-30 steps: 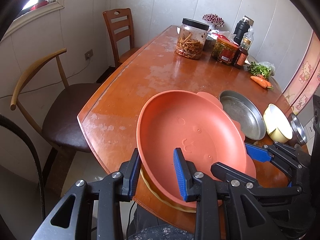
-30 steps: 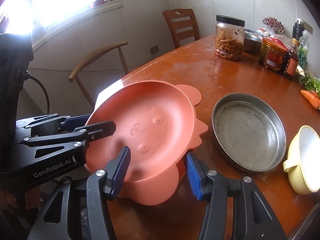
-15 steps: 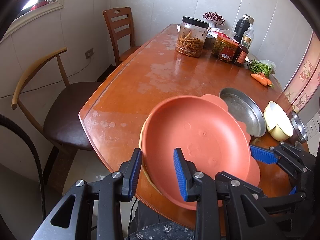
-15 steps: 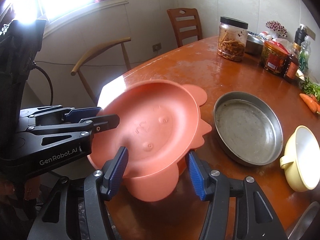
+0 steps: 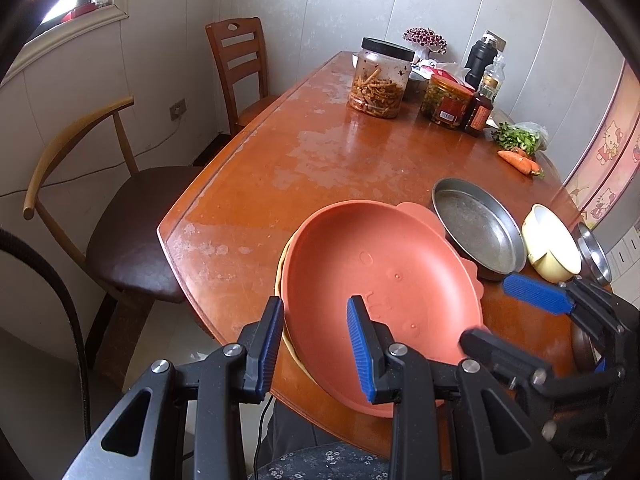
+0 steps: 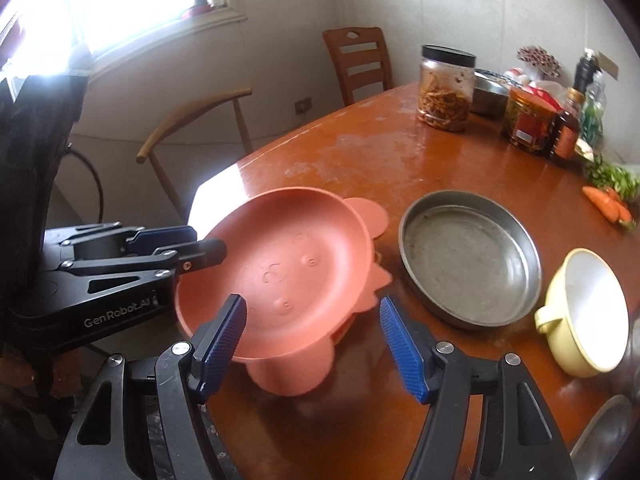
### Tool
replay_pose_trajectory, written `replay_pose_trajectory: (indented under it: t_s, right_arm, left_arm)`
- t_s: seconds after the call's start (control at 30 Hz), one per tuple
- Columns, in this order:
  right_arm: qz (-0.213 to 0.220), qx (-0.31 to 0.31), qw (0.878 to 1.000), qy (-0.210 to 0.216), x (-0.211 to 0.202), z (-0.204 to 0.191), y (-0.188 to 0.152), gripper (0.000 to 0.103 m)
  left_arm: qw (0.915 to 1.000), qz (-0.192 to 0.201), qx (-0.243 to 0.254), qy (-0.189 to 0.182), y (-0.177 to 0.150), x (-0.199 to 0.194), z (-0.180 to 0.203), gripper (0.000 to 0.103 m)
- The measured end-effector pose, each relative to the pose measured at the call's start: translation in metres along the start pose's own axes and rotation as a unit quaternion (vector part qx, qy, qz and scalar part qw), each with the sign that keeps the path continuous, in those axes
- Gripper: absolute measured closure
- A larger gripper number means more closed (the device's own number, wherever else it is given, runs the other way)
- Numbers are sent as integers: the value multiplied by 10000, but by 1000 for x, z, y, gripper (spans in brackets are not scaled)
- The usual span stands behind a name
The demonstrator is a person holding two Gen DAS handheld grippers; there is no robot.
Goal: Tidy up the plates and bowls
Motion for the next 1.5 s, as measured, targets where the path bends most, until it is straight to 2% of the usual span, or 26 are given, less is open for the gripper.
replay_pose_trajectory:
  t_s: [0.27,0.47,0.93,1.23,1.5]
  right_arm:
    - [70,524,9986,-62,-6,36,13,32]
    - [-218,924,9955,41,7,57,16,31]
    - [-625,672,9957,123,26,67,11,31]
    - [-915,830,9908,556,9,68,-9,31]
    - [-1017,770,9896,660,-16,59,-36,31]
  left_arm:
    - [9999,94,0,-98,5,-5,6,70]
    - [9995,86,159,-240,11,-6,22,70]
    - [9994,-27,301,-156,15,-3,35,69]
    - [9991,-50,372,-179,14,-5,46,69]
    - [9986,31,471,-257,8,-14,61,69]
Point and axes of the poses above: each gripper's, at about its wrist camera, not at the fingertips, and x roughly the way its jaws point, z to its right, y to its top, the point moved 9 cm from there along x, roughly the way its jaws point, and after that the axes turned 12 degrees about x, right-handed, at the moved point
